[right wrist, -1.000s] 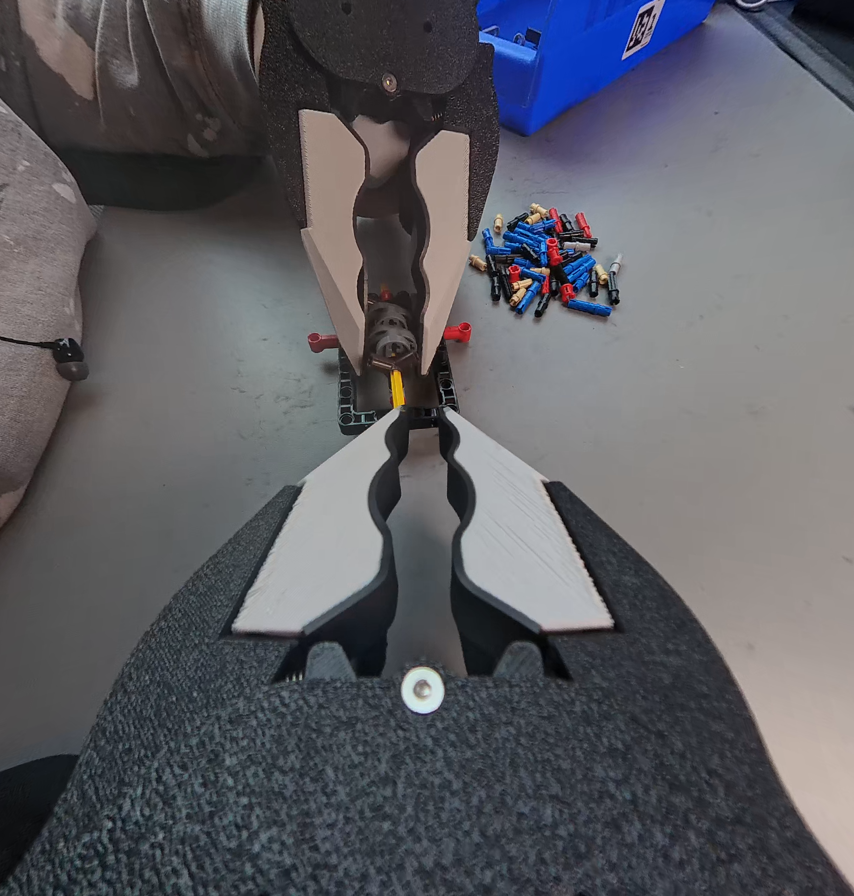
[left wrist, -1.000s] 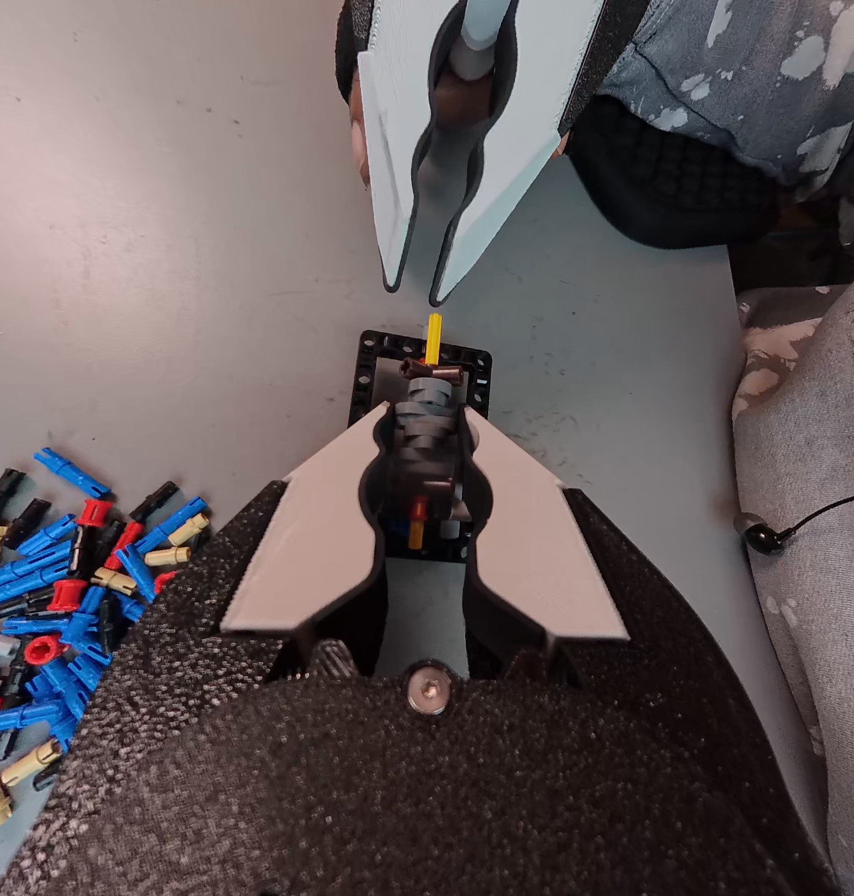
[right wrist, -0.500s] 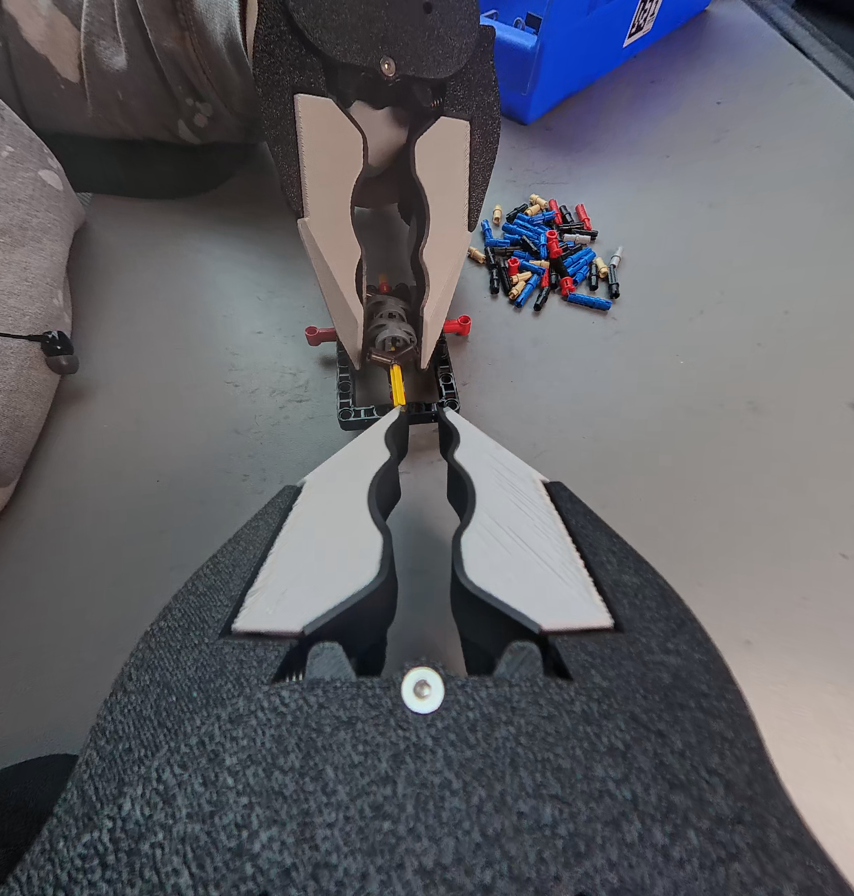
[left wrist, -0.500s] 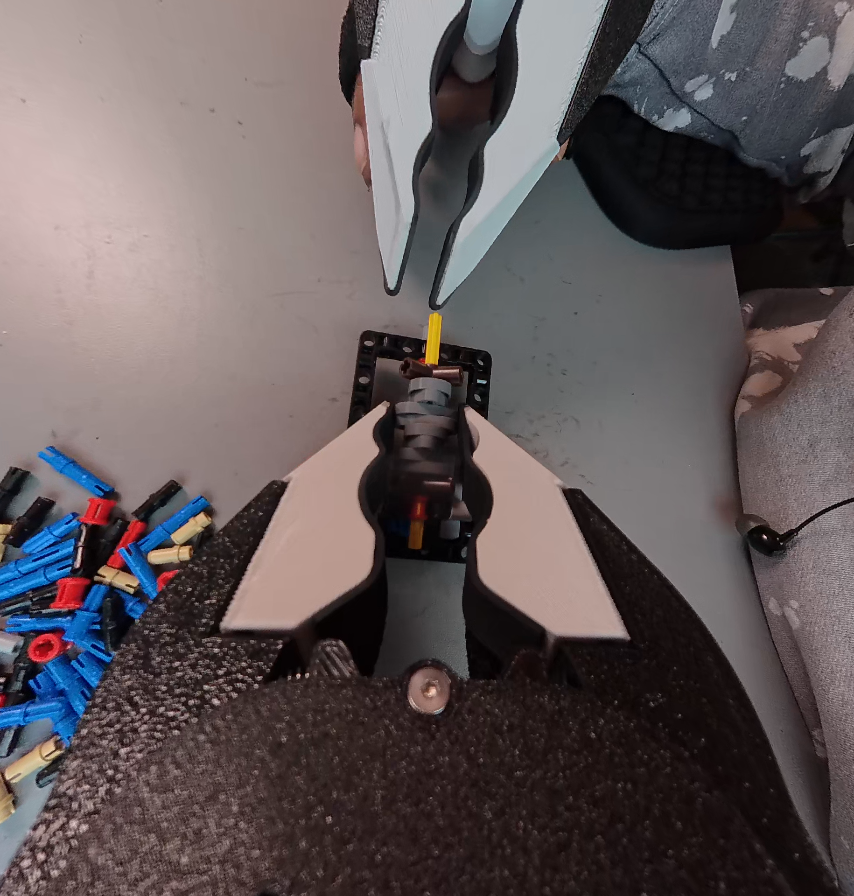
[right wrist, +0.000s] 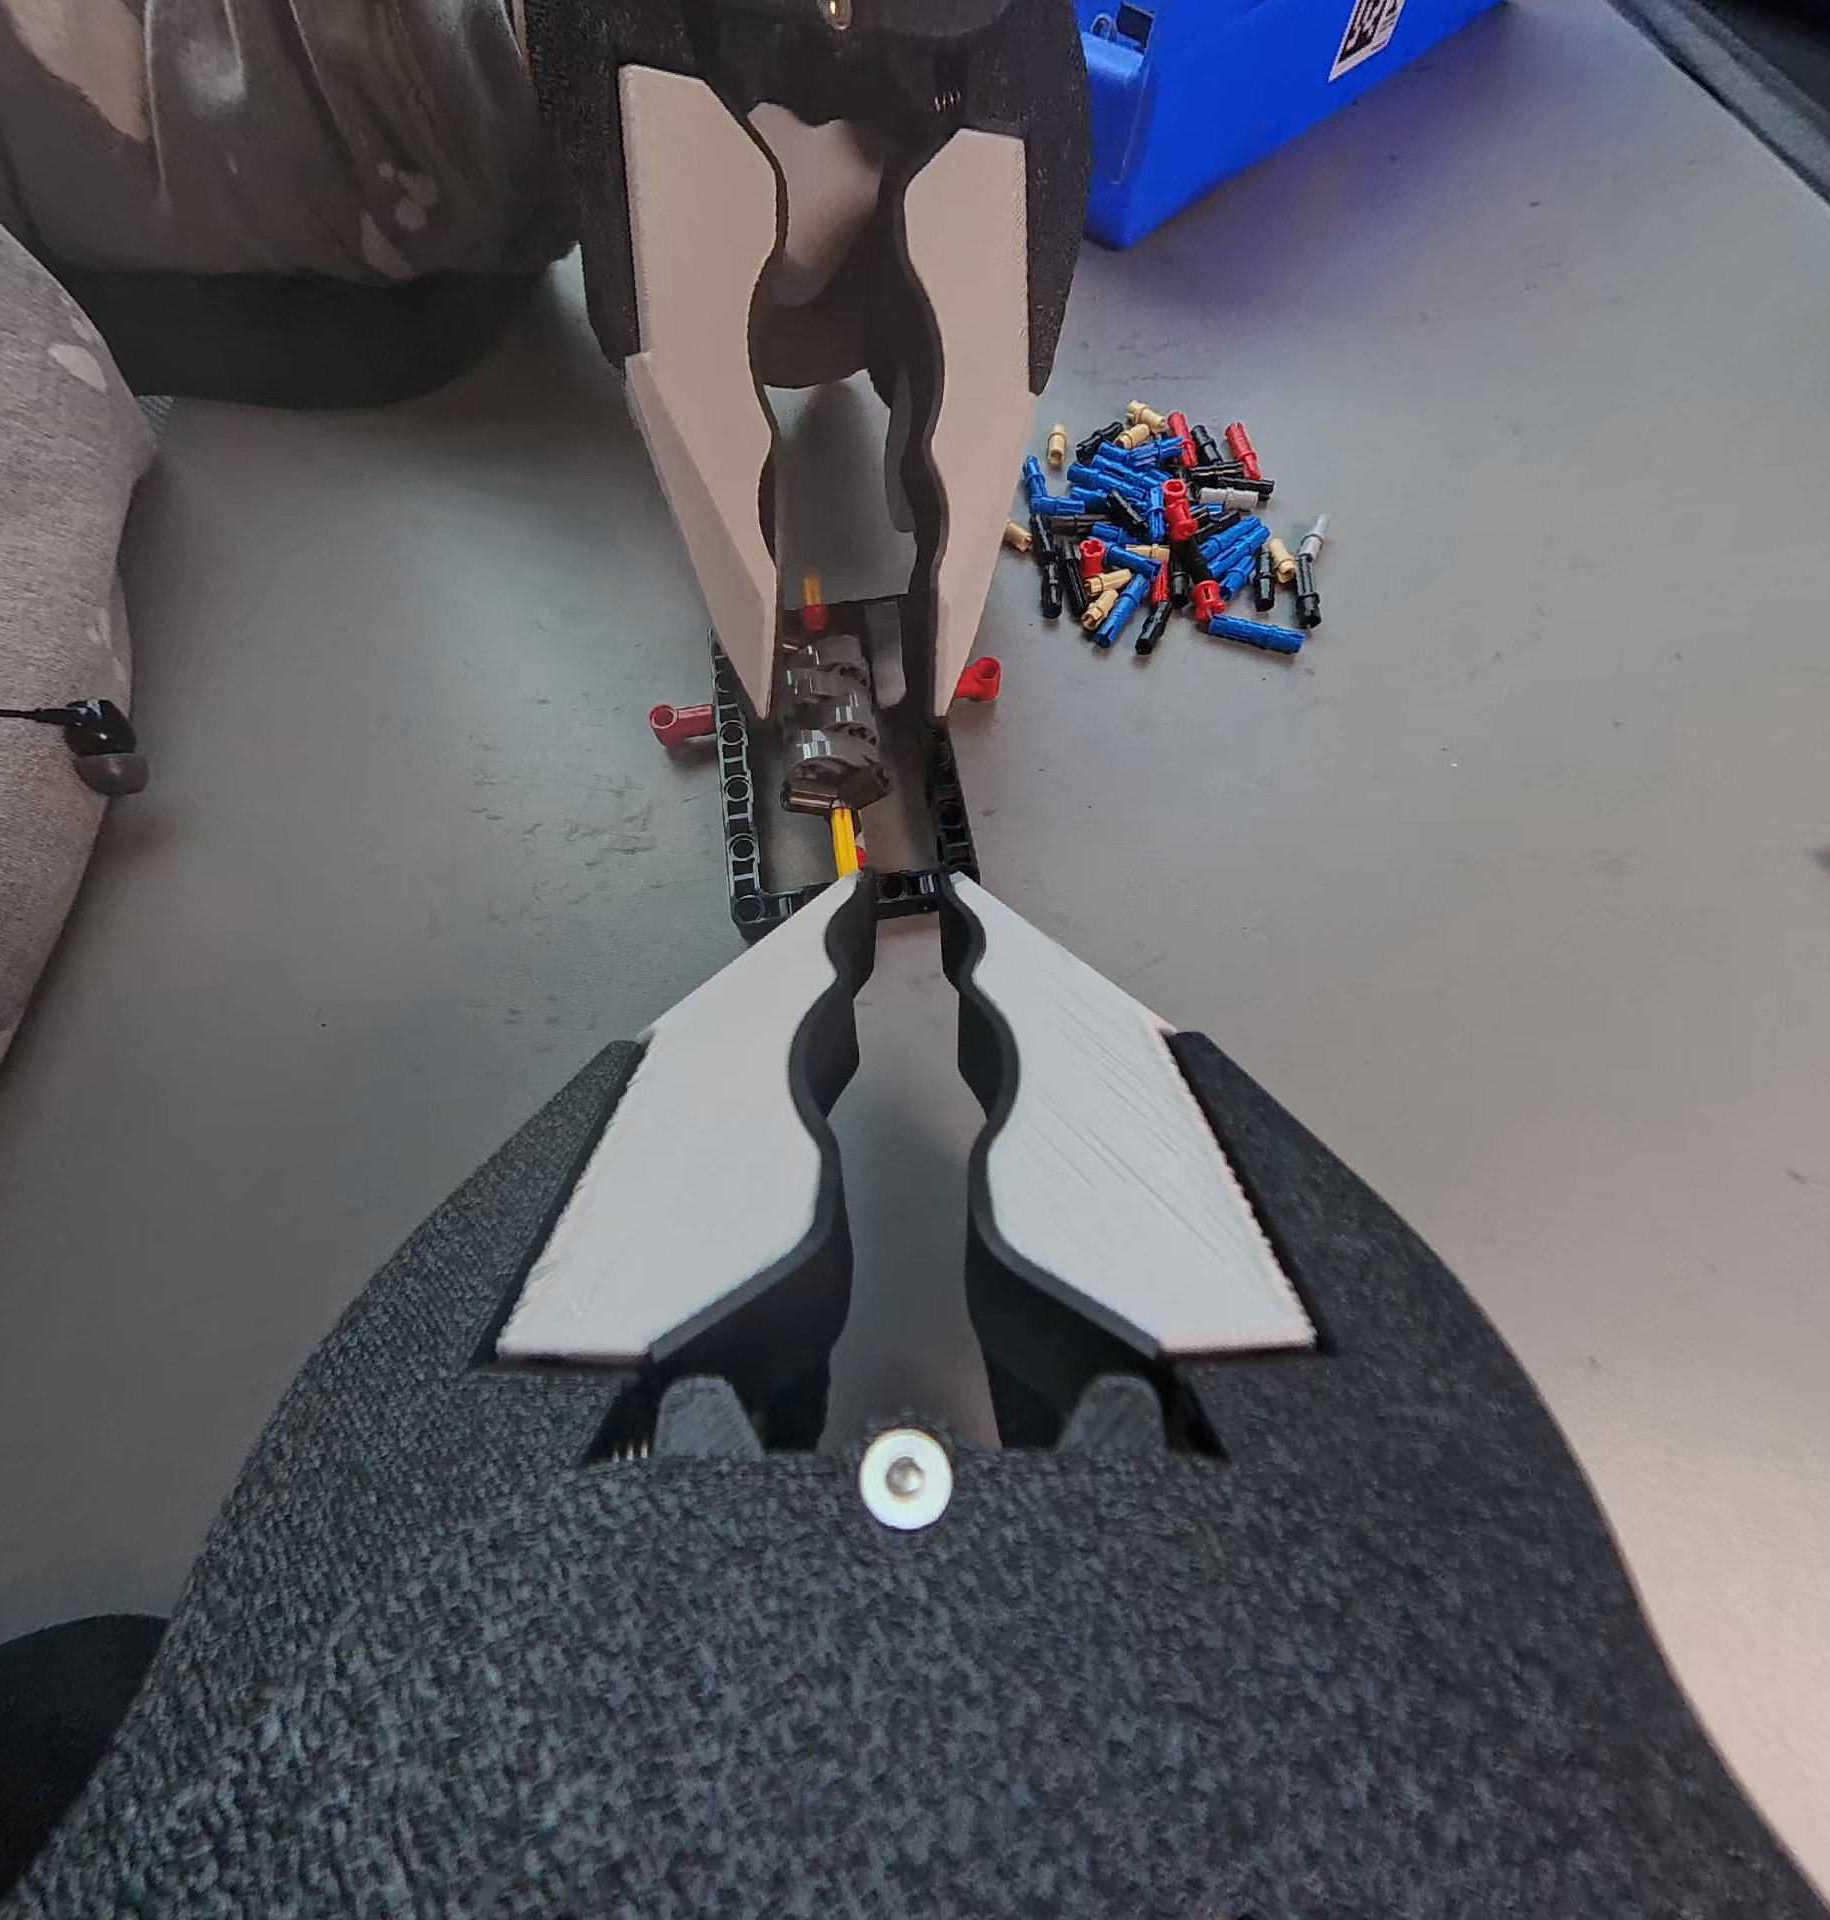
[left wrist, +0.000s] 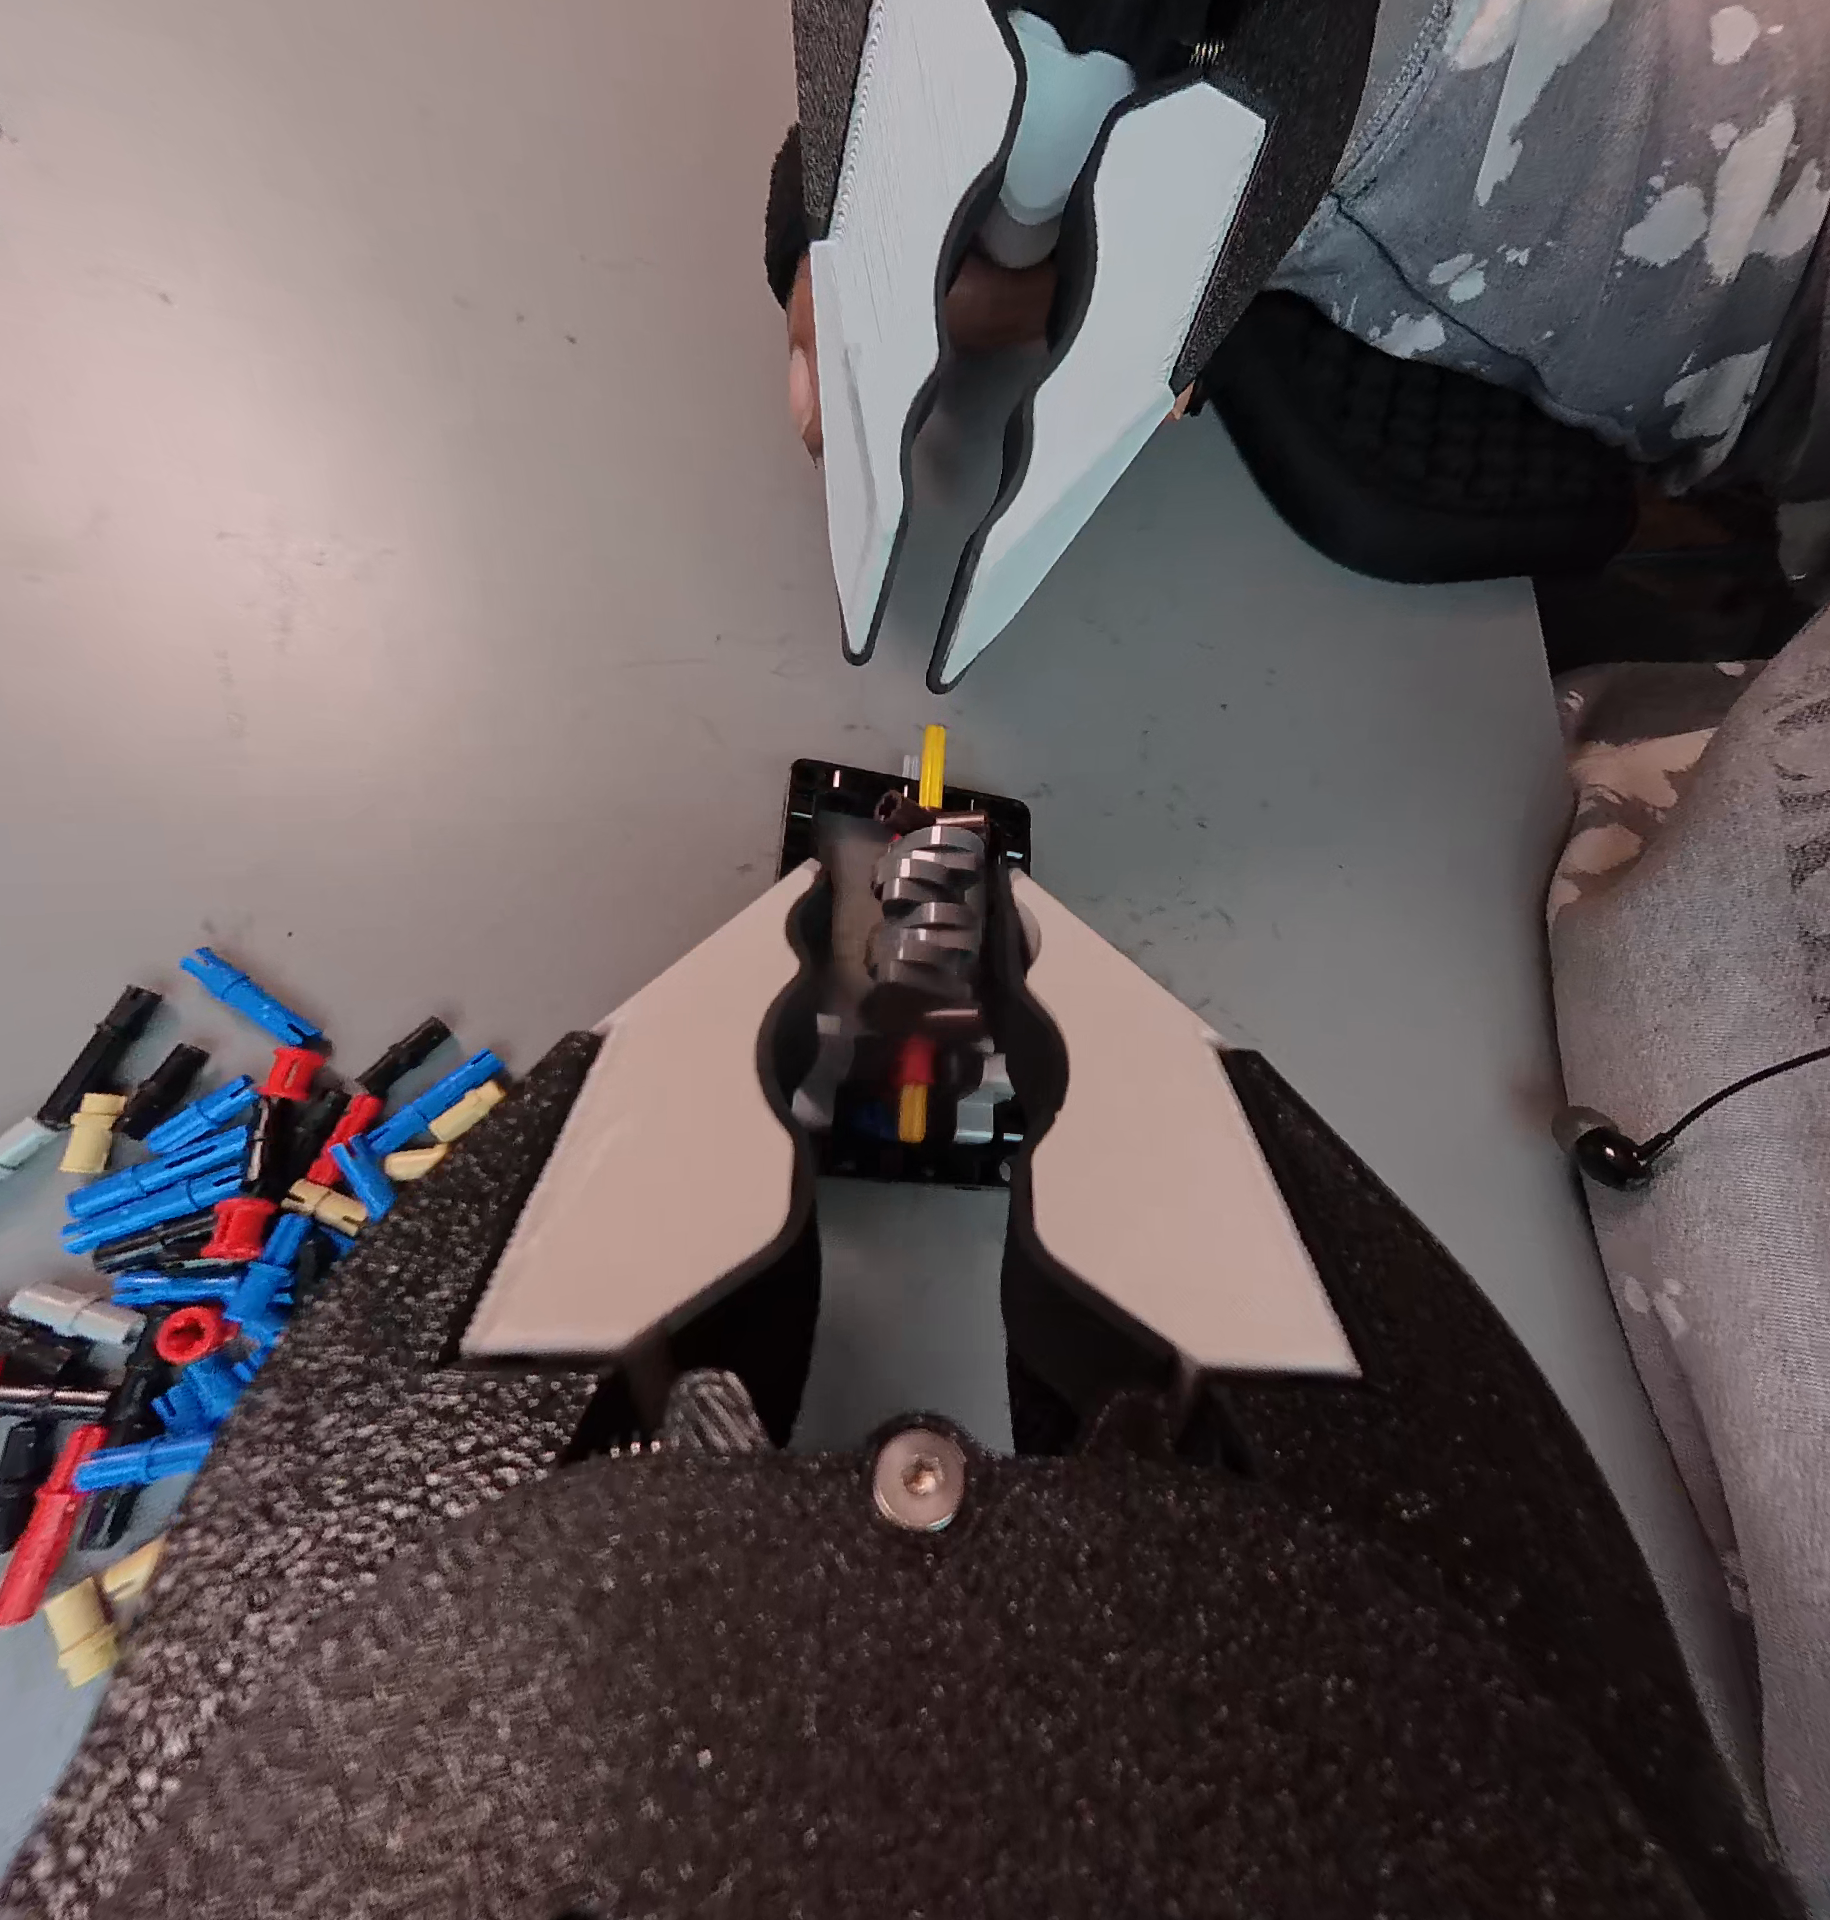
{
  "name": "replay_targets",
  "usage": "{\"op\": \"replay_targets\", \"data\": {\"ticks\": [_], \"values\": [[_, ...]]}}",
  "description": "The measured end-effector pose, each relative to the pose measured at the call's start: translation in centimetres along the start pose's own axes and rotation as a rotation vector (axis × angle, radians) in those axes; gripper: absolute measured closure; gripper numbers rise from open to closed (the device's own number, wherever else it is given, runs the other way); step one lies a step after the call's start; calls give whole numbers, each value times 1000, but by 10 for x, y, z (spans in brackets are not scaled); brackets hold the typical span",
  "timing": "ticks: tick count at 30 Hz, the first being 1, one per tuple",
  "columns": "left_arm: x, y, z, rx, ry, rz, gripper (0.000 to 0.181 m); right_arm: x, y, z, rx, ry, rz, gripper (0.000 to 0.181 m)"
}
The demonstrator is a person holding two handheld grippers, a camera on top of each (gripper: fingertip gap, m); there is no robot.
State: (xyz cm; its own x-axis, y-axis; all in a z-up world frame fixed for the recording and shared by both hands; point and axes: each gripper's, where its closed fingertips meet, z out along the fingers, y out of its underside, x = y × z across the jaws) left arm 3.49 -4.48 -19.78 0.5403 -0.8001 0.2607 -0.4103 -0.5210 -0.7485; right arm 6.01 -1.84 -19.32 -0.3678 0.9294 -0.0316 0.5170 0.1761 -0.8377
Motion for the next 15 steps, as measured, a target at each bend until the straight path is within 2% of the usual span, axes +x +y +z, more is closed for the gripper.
{"op": "replay_targets", "data": {"ticks": [1,7,15], "values": [[-2,0,-3,0,-9,4,150,0,0,0,1,1,1,170],[-9,2,-21,4,-17,9,145,5,5,-2,-20,25,-1,170],[7,16,1,-96,8,118,144,7,9,-3,-43,30,0,170]]}}
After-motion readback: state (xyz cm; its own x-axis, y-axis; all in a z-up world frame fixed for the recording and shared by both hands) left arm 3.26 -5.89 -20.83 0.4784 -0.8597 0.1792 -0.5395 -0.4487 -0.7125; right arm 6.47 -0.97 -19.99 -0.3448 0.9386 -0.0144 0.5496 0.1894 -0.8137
